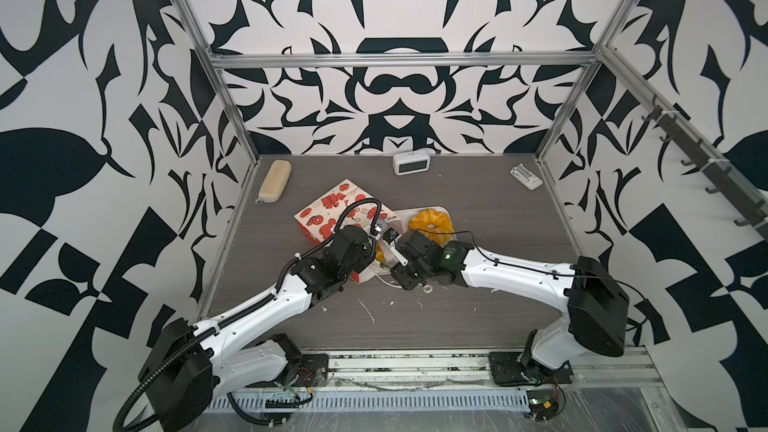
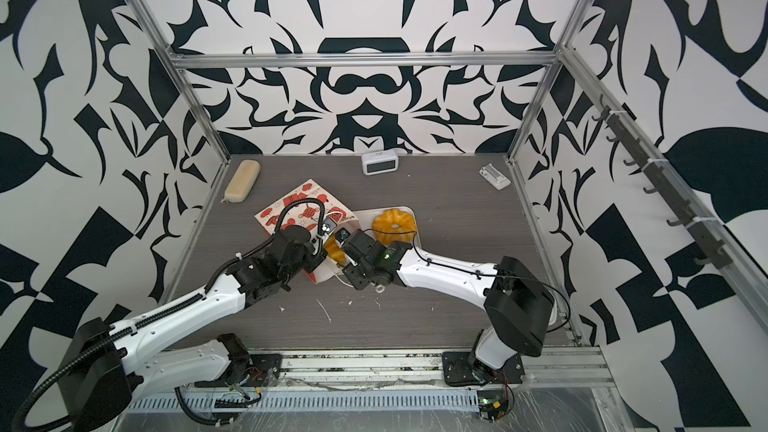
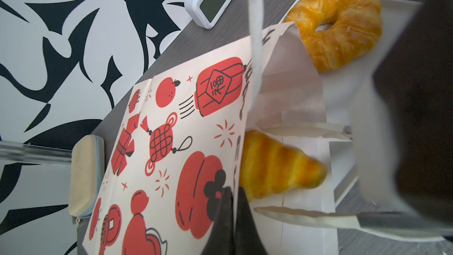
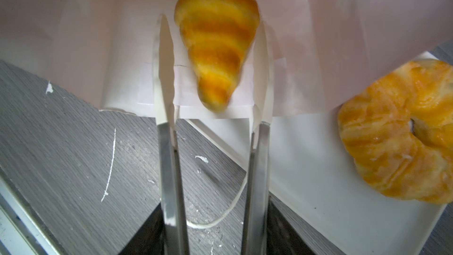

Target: Take the fake bread out of the paper bag

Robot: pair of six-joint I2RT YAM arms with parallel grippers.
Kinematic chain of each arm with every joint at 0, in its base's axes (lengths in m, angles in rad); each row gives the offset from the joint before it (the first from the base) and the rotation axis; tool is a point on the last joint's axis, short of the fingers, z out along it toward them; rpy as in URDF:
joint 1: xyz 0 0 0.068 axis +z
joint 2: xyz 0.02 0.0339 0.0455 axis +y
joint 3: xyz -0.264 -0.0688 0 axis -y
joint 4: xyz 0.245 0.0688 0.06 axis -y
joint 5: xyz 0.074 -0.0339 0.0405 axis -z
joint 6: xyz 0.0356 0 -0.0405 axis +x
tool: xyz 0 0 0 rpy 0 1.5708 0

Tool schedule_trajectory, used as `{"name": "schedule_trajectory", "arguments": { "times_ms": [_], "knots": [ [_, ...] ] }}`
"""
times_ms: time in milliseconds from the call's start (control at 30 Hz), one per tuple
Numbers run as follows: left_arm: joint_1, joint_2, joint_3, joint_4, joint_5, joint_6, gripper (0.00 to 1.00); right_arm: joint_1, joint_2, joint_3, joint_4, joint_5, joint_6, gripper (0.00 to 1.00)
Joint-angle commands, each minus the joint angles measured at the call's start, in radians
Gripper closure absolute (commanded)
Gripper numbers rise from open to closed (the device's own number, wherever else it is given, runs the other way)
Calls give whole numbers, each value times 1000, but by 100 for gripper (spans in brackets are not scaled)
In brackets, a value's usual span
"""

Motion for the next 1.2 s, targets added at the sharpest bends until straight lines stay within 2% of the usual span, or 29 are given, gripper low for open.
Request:
{"name": "schedule_trajectory", "arguments": {
  "times_ms": [0,233,367,667,967,1167],
  "knots": [
    [3,-16,8,-6,13,-10,100,-2,18,57,10,-19,-15,41],
    [2,-8,9,-5,13,-6,100,-11,81,89,-32,-37,-7,44],
    [3,-7,8,-3,11,-6,100,-13,100,105,-55,-8,3,46],
    [2,-1,8,0,11,-2,100,-17,55,109,-89,20,18,43],
    [2,-2,9,0,13,-2,100,-39,127,177,-197,-64,3,44],
    [2,-9,6,0,9,-2,100,-39,145,190,-214,-75,-6,50]
  ]
}}
